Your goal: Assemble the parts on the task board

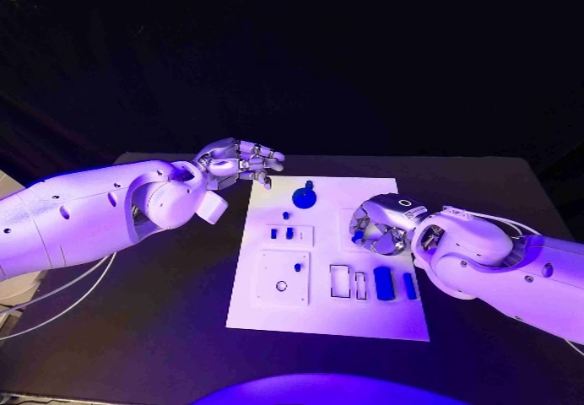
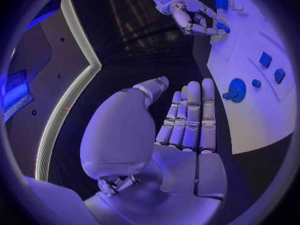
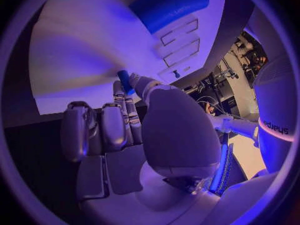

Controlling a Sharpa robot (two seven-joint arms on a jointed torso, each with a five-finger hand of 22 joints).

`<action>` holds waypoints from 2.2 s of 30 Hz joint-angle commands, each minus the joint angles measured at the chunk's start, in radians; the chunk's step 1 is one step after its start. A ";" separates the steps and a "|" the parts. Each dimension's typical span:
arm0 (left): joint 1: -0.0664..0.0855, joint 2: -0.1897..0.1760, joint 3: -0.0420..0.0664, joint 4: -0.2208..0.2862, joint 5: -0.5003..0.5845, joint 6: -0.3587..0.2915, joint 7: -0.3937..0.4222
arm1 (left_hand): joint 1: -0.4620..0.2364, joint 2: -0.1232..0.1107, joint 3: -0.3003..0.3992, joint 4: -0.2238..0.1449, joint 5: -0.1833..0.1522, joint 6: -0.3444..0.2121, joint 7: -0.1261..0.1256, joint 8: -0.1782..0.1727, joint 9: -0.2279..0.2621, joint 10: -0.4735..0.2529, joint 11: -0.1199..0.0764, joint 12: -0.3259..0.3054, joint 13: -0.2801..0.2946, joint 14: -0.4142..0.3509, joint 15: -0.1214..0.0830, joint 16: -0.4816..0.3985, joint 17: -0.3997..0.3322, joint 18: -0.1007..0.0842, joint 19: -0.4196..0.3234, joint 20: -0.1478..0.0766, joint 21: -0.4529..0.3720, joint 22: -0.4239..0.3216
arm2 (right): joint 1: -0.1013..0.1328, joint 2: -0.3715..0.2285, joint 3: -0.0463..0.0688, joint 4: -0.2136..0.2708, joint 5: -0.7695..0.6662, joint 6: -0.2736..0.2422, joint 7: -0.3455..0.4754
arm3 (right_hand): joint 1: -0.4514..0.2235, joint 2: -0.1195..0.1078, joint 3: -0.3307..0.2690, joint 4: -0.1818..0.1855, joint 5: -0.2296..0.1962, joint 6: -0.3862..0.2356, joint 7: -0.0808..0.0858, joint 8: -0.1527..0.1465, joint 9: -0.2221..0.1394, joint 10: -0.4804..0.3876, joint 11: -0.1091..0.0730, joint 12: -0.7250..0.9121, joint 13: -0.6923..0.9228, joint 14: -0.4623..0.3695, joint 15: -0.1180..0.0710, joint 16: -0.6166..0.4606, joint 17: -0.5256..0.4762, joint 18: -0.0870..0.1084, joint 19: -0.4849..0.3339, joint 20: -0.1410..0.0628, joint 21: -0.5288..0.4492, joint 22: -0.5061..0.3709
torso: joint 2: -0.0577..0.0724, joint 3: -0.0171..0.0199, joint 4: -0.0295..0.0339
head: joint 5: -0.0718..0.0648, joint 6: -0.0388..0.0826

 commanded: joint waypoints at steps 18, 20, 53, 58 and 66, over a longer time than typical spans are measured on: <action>0.000 0.002 0.001 0.000 0.004 0.019 0.003 | 0.001 0.004 -0.005 0.001 0.002 -0.007 0.002 0.005 -0.002 -0.008 0.001 0.005 -0.001 -0.006 0.006 -0.003 -0.002 0.006 0.008 0.001 -0.010 -0.004 | 0.003 -0.033 0.002 0.060 -0.049 -0.090 -0.019 | 0.057 0.025 0.054 -0.062 -0.008 0.025 -0.002 0.034 0.029 0.069 -0.027 0.019 0.029 0.020 -0.017 0.007 -0.003 -0.012 0.015 -0.021 0.024 0.151 | -0.001 -0.0002 0.0003 | 0.002 -0.001; 0.000 0.002 0.001 -0.001 0.004 0.019 0.003 | 0.001 0.004 -0.005 0.001 0.002 -0.007 0.002 0.005 -0.002 -0.008 0.001 0.005 -0.001 -0.006 0.006 -0.003 -0.002 0.006 0.008 0.001 -0.010 -0.004 | 0.010 -0.045 0.004 0.081 -0.037 -0.098 -0.021 | 0.057 0.025 0.054 -0.062 -0.009 0.025 -0.002 0.034 0.029 0.070 -0.027 0.020 0.029 0.020 -0.017 0.007 -0.003 -0.012 0.016 -0.021 0.027 0.152 | -0.001 -0.0008 -0.0002 | 0.002 -0.001; -0.005 0.028 0.001 -0.012 0.012 0.036 0.001 | 0.001 0.004 -0.008 0.003 0.002 -0.007 0.003 0.005 -0.003 -0.009 0.002 0.006 -0.001 -0.007 0.007 -0.004 -0.002 0.006 0.009 0.002 -0.013 -0.006 | -0.108 0.174 0.007 0.135 0.015 -0.111 0.055 | 0.059 0.023 0.061 -0.072 -0.007 0.024 0.002 0.034 0.031 0.072 -0.024 0.018 0.033 0.018 -0.017 0.003 -0.011 -0.010 0.013 -0.021 0.019 0.149 | -0.001 -0.0004 -0.0002 | 0.040 0.000; -0.005 0.028 0.001 -0.012 0.012 0.037 0.001 | 0.001 0.004 -0.008 0.003 0.002 -0.007 0.003 0.005 -0.003 -0.009 0.002 0.006 -0.001 -0.007 0.007 -0.004 -0.002 0.006 0.009 0.002 -0.013 -0.006 | -0.126 0.191 0.005 0.110 0.004 -0.100 0.055 | 0.059 0.023 0.062 -0.073 -0.007 0.023 0.003 0.034 0.031 0.072 -0.024 0.018 0.033 0.018 -0.016 0.003 -0.012 -0.011 0.013 -0.021 0.019 0.150 | -0.001 0.0000 -0.0006 | 0.047 -0.005; -0.005 0.027 0.001 -0.011 0.013 0.037 0.000 | 0.001 0.004 -0.008 0.003 0.002 -0.007 0.003 0.005 -0.003 -0.009 0.002 0.006 -0.001 -0.007 0.007 -0.004 -0.002 0.006 0.009 0.002 -0.013 -0.006 | -0.135 0.201 0.003 0.089 -0.021 -0.080 0.044 | 0.059 0.023 0.062 -0.073 -0.007 0.023 0.003 0.034 0.031 0.072 -0.024 0.018 0.033 0.018 -0.016 0.003 -0.012 -0.011 0.013 -0.021 0.019 0.150 | -0.001 -0.0008 -0.0020 | 0.049 -0.010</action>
